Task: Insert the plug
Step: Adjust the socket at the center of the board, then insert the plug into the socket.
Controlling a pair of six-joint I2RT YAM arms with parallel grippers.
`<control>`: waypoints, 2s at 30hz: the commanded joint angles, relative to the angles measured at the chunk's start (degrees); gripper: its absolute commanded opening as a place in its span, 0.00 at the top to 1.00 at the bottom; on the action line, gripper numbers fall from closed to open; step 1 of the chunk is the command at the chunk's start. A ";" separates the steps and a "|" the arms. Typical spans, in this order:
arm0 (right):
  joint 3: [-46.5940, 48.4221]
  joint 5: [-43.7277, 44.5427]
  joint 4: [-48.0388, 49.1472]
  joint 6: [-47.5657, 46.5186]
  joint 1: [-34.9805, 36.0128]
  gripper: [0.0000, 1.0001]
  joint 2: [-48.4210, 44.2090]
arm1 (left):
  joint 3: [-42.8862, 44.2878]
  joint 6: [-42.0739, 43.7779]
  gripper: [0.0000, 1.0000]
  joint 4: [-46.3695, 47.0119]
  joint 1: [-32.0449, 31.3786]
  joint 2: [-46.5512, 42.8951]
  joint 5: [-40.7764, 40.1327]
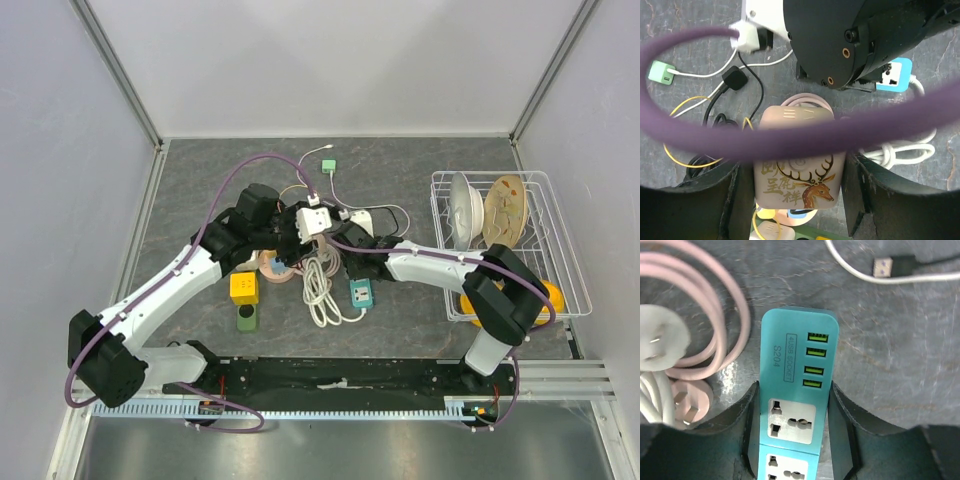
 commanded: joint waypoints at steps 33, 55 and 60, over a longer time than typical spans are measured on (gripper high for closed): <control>-3.26 2.11 -11.62 -12.24 -24.66 0.02 -36.01 | 33.55 -13.06 0.98 -19.50 -12.63 33.94 -7.14; -6.43 2.90 -12.85 -12.67 -29.77 0.02 -43.57 | 36.21 -12.35 0.98 -15.82 -15.63 40.64 -5.30; -6.60 3.69 -12.85 -13.38 -30.99 0.02 -45.51 | 36.74 -11.12 0.98 -15.99 -15.63 42.13 -4.77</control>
